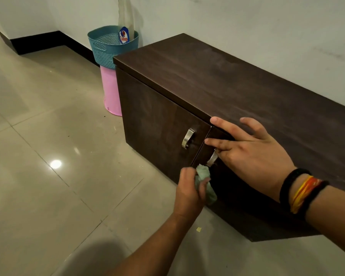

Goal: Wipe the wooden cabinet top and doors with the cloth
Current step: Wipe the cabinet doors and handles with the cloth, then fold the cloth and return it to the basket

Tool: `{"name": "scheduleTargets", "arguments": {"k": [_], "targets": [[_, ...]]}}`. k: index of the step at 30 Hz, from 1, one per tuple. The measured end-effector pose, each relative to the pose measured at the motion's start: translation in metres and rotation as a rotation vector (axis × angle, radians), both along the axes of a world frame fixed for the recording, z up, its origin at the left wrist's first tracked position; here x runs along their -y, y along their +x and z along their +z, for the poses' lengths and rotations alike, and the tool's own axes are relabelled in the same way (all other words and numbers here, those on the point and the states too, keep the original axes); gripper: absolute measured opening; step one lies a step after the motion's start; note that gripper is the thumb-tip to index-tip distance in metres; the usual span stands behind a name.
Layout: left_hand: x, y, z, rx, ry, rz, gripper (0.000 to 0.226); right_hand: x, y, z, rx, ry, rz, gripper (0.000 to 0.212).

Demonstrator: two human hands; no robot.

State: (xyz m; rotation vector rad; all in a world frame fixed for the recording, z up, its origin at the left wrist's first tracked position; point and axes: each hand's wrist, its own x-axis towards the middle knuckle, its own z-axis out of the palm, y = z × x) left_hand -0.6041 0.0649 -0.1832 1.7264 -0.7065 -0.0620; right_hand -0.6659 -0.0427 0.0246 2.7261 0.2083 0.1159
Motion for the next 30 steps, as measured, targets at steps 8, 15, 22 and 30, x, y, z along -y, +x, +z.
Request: {"name": "scheduleTargets", "arguments": {"k": [8, 15, 22, 30], "targets": [[-0.003, -0.008, -0.02, 0.043, 0.39, -0.264, 0.032, 0.001, -0.001, 0.0, 0.012, -0.007, 0.024, 0.029], [-0.029, 0.055, 0.04, 0.087, 0.448, -0.444, 0.024, -0.009, 0.0, 0.014, -0.002, 0.001, -0.078, 0.023], [-0.07, 0.089, 0.216, -0.108, 0.229, -0.64, 0.026, -0.031, 0.006, 0.079, 0.093, 0.592, -0.318, 0.041], [-0.097, 0.031, 0.385, -0.578, -0.279, -0.58, 0.033, -0.067, -0.032, 0.169, 0.422, 1.298, -0.394, 0.024]]}}
